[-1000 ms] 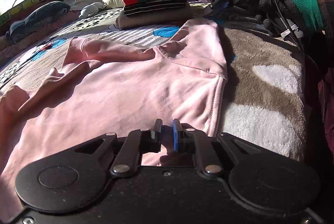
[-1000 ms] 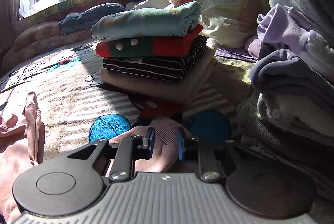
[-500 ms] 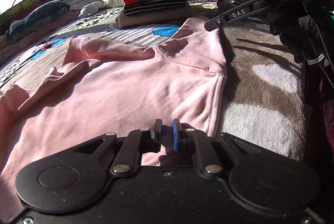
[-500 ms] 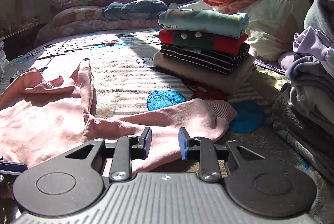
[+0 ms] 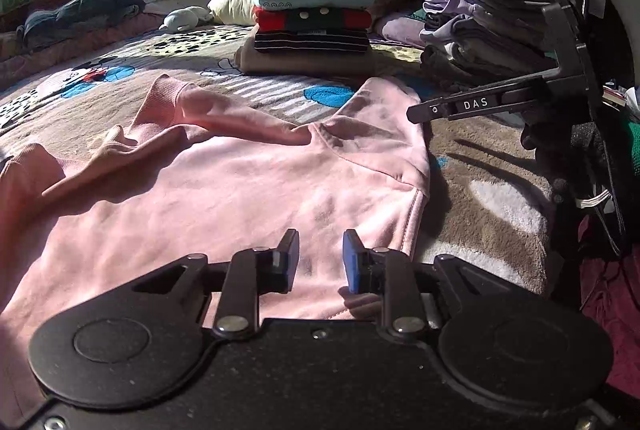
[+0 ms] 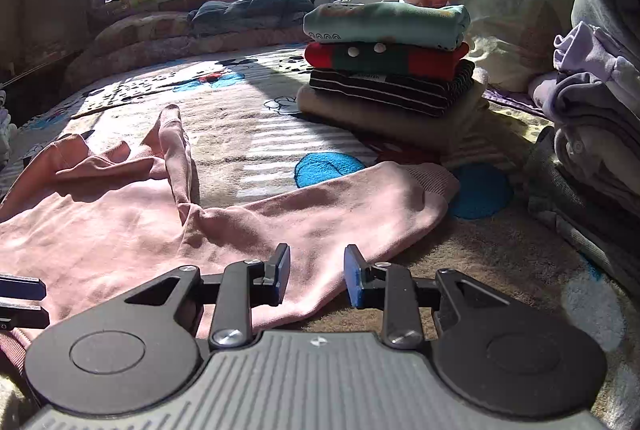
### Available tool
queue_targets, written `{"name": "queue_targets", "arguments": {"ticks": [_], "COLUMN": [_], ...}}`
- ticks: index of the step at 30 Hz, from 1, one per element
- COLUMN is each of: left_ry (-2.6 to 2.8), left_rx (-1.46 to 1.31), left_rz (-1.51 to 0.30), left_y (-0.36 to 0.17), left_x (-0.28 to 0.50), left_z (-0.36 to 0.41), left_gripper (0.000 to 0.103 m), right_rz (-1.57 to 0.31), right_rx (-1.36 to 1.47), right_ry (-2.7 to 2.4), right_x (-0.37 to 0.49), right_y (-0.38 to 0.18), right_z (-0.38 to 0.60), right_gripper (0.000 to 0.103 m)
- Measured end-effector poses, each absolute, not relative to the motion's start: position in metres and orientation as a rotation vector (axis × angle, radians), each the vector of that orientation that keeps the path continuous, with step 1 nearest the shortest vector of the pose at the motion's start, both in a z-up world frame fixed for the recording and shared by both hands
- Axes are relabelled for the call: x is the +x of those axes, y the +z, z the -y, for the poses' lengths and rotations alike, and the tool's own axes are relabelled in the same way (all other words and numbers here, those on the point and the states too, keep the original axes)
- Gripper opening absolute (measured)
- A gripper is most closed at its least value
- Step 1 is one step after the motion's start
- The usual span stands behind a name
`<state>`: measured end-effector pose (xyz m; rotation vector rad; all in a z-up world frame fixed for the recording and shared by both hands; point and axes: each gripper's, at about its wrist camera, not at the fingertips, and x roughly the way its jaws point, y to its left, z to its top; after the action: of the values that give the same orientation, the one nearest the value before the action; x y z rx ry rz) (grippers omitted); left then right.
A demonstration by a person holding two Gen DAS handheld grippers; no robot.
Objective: Fold clothes
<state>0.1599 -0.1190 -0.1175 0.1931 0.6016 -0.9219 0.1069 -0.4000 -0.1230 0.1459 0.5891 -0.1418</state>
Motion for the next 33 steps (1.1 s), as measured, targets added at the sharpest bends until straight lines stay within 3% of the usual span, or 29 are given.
{"name": "queue_targets", "arguments": {"ticks": [4, 12, 16, 30, 31, 33], "left_ry": [-0.867, -0.677, -0.581, -0.566, -0.569, -0.576], "left_rx": [-0.076, -0.238, -0.316, -0.236, -0.231, -0.223], "left_rz": [-0.618, -0.634, -0.639, -0.752, -0.760, -0.776], "left_y": [-0.102, -0.094, -0.089, -0.101, -0.104, -0.110], "left_x": [0.194, 0.256, 0.287, 0.387, 0.390, 0.397], "left_z": [0.079, 0.016, -0.015, -0.020, -0.018, -0.014], "left_gripper": [0.022, 0.023, 0.030, 0.033, 0.033, 0.018], "right_rz": [-0.590, -0.603, -0.619, -0.660, -0.667, -0.686], "right_rx": [0.163, 0.107, 0.077, 0.272, 0.297, 0.352], "right_ry": [-0.080, 0.077, 0.127, 0.263, 0.281, 0.345], "right_x": [0.125, 0.201, 0.244, 0.337, 0.342, 0.350], "right_y": [-0.112, -0.092, -0.087, -0.108, -0.111, -0.116], "right_z": [0.386, 0.344, 0.327, 0.332, 0.334, 0.337], "right_gripper": [0.031, 0.031, 0.039, 0.043, 0.041, 0.019]}}
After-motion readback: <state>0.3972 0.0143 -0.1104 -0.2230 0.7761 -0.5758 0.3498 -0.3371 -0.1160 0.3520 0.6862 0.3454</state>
